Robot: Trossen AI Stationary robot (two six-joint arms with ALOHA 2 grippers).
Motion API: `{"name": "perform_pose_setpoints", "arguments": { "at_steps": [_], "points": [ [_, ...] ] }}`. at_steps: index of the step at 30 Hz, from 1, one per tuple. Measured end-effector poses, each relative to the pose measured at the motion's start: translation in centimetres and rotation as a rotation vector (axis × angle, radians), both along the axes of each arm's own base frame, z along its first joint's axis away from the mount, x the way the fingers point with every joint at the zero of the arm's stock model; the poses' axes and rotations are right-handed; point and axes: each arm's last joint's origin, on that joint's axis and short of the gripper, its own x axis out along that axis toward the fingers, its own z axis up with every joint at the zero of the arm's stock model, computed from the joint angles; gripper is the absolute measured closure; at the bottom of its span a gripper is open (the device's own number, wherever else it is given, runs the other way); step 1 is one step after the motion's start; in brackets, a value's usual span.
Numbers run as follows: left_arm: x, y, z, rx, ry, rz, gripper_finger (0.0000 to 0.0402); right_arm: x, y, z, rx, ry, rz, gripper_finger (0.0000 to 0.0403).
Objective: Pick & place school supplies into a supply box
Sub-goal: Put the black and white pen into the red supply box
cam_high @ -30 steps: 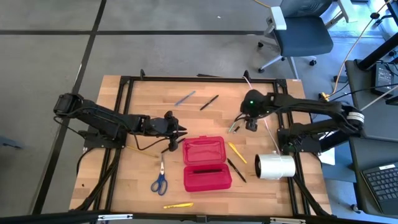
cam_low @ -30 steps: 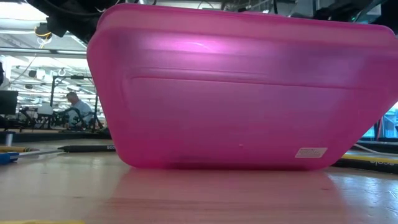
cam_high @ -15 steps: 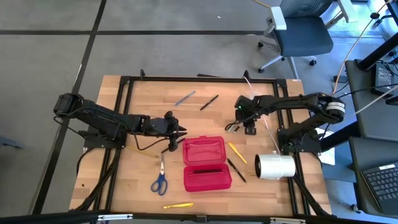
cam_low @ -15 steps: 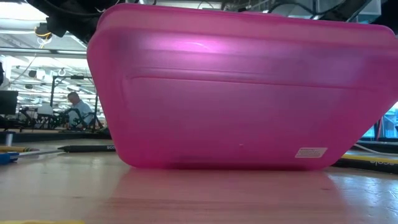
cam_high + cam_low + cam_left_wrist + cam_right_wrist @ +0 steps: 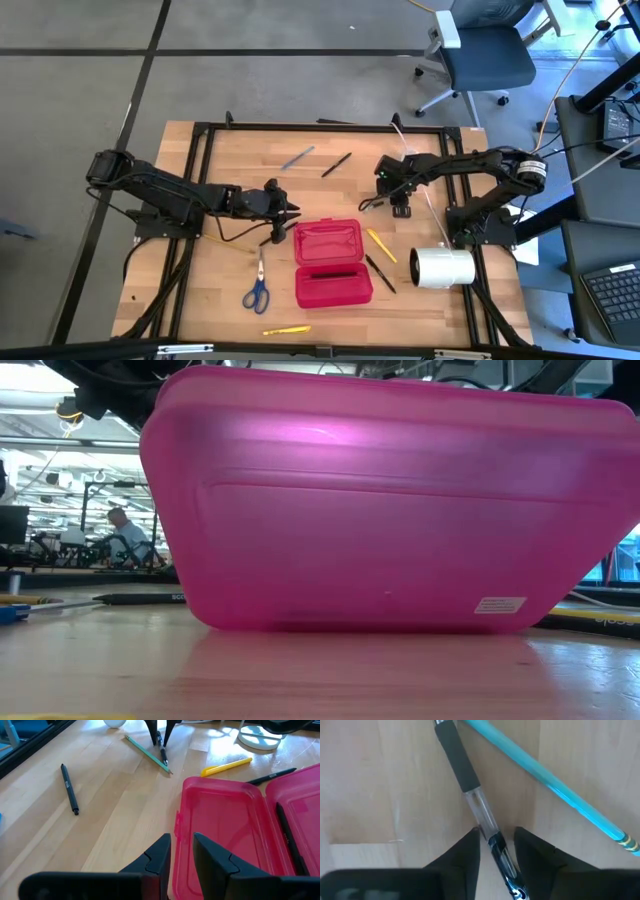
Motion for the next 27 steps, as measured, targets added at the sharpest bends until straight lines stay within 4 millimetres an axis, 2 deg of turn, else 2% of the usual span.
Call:
{"name": "perform_pose_setpoints", "arguments": {
  "at_steps": [8,14,19,27],
  "points": [
    [0.0,0.0,0.0,0.000,0.000,0.000,0.0327,0.0,0.0,0.0,-0.001,-0.001,-0.011,0.0360],
    [0.0,0.0,0.0,0.000,0.000,0.000,0.0327,-0.1,0.0,0.1,0.002,-0.001,-0.046,0.0350],
    [0.0,0.0,0.0,0.000,0.000,0.000,0.0327,-0.8,0.5,1.0,0.005,0.001,-0.061,0.0350],
    [0.0,0.0,0.0,-0.007,-0.001,0.004,0.0327,-0.8,1.6,3.0,-0.012,-0.094,-0.057,0.0355]
  ]
}}
